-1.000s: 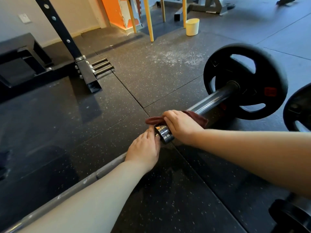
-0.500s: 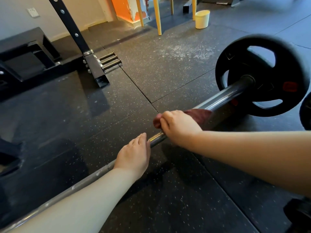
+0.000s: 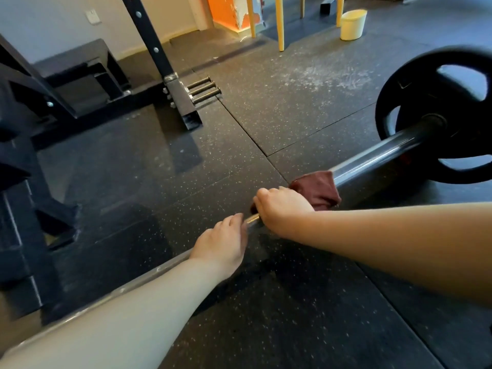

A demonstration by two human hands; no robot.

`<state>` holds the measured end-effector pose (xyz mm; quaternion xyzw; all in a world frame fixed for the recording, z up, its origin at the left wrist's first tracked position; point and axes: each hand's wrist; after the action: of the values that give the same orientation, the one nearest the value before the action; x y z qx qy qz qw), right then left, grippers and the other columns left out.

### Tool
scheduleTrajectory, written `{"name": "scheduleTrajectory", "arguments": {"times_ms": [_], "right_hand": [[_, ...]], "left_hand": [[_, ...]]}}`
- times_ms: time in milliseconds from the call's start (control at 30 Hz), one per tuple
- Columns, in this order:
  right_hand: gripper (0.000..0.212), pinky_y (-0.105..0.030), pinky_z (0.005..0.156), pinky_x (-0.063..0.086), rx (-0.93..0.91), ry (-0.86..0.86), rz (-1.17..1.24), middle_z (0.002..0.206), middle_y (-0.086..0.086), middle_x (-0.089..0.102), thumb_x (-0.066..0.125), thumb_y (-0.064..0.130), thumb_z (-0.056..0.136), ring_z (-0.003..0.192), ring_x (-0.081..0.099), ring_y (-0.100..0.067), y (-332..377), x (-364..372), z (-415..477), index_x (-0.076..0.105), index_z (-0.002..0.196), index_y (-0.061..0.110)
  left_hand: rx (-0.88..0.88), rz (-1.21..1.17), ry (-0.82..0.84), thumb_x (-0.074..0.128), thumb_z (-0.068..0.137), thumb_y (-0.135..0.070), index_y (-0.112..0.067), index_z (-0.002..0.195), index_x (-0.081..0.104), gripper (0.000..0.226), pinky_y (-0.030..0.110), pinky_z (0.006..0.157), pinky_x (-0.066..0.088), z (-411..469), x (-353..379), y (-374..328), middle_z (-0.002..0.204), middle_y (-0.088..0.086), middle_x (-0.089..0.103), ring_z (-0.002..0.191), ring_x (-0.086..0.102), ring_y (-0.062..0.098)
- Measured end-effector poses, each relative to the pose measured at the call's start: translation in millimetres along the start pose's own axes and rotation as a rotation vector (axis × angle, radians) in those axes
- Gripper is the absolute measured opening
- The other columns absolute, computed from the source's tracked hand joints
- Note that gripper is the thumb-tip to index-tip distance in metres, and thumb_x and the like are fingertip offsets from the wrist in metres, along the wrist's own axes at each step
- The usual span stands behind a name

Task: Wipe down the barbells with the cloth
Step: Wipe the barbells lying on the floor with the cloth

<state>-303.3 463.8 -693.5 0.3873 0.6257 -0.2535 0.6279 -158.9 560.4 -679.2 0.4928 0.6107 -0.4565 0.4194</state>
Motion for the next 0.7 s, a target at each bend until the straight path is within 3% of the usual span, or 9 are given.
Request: {"name": "scheduleTrajectory", "arguments": {"times_ms": [100, 167, 267, 333, 400, 467, 533, 633, 700], "right_hand": [[0.028, -0.045, 0.111, 0.036, -0.153, 0.056, 0.166, 0.118, -0.013, 0.065, 0.035, 0.033, 0.105, 0.112, 0.059, -0.036, 16, 1, -6, 0.052, 0.114, 0.013], [0.024, -0.046, 0.096, 0.046, -0.172, 0.100, 0.075, 0.100, -0.006, 0.064, 0.034, 0.034, 0.107, 0.097, 0.061, -0.031, 3, -13, -8, 0.050, 0.110, 0.016], [0.023, -0.044, 0.082, 0.049, -0.112, -0.016, -0.080, 0.082, -0.001, 0.058, 0.030, 0.034, 0.109, 0.082, 0.064, -0.031, -15, -19, -7, 0.045, 0.101, 0.018], [0.022, -0.044, 0.086, 0.045, -0.043, -0.083, -0.057, 0.096, -0.006, 0.068, 0.029, 0.034, 0.108, 0.090, 0.065, -0.034, -8, -9, -9, 0.044, 0.102, 0.019], [0.026, -0.046, 0.099, 0.042, -0.031, -0.109, 0.052, 0.110, -0.008, 0.068, 0.029, 0.035, 0.108, 0.102, 0.064, -0.034, 5, 6, -10, 0.047, 0.115, 0.018], [0.035, -0.046, 0.108, 0.037, -0.189, -0.094, 0.125, 0.118, -0.008, 0.066, 0.029, 0.038, 0.109, 0.109, 0.061, -0.032, 10, 13, -14, 0.044, 0.133, 0.016], [0.034, -0.046, 0.105, 0.042, -0.325, -0.043, 0.101, 0.113, -0.004, 0.064, 0.030, 0.040, 0.109, 0.104, 0.062, -0.029, 5, 6, -17, 0.044, 0.130, 0.018], [0.025, -0.046, 0.080, 0.048, -0.159, 0.013, -0.050, 0.104, -0.005, 0.055, 0.033, 0.036, 0.108, 0.093, 0.065, -0.032, -7, -6, -6, 0.048, 0.114, 0.018], [0.030, -0.045, 0.086, 0.044, 0.034, 0.006, 0.015, 0.117, -0.010, 0.059, 0.030, 0.035, 0.108, 0.107, 0.061, -0.035, -8, -9, 8, 0.051, 0.116, 0.015]], "left_hand": [[-0.032, -0.006, 0.033, 0.018, 0.108, -0.048, -0.027, 0.126, 0.049, 0.042, 0.042, 0.086, 0.049, -1, -3, 7, 0.127, -0.003, 0.061, 0.109, 0.063, 0.023], [-0.025, -0.009, 0.043, 0.018, 0.109, -0.048, -0.026, 0.128, 0.049, 0.042, 0.038, 0.078, 0.046, -2, -3, 11, 0.126, -0.003, 0.060, 0.104, 0.062, 0.021], [0.006, -0.006, 0.039, 0.020, 0.109, -0.046, -0.024, 0.138, 0.045, 0.044, 0.033, 0.077, 0.049, -6, -5, 14, 0.128, -0.003, 0.059, 0.098, 0.060, 0.014], [0.006, 0.004, 0.048, 0.020, 0.109, -0.045, -0.024, 0.141, 0.043, 0.045, 0.033, 0.080, 0.050, -9, -7, 15, 0.132, -0.003, 0.057, 0.102, 0.060, 0.015], [-0.005, 0.010, 0.072, 0.021, 0.110, -0.046, -0.024, 0.144, 0.041, 0.046, 0.034, 0.082, 0.048, -12, -8, 16, 0.138, -0.002, 0.055, 0.111, 0.060, 0.018], [-0.020, -0.002, 0.095, 0.021, 0.110, -0.047, -0.025, 0.140, 0.043, 0.044, 0.038, 0.087, 0.048, -13, -10, 19, 0.139, -0.002, 0.054, 0.116, 0.060, 0.023], [-0.019, -0.012, 0.101, 0.020, 0.109, -0.048, -0.026, 0.132, 0.047, 0.042, 0.043, 0.088, 0.050, -13, -10, 22, 0.134, -0.001, 0.057, 0.112, 0.061, 0.024], [-0.004, -0.004, 0.092, 0.018, 0.109, -0.048, -0.024, 0.141, 0.043, 0.046, 0.044, 0.089, 0.055, -13, -8, 25, 0.137, -0.001, 0.056, 0.110, 0.062, 0.021], [-0.001, 0.001, 0.092, 0.018, 0.109, -0.048, -0.023, 0.148, 0.037, 0.050, 0.042, 0.092, 0.055, -13, -8, 25, 0.142, 0.000, 0.053, 0.114, 0.060, 0.020]]}}
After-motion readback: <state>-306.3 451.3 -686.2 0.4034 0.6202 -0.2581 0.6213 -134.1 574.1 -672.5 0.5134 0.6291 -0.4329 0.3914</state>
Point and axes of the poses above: each hand's wrist, its own z-axis towards the middle knuckle, its own x-axis out of the palm, y = z × x
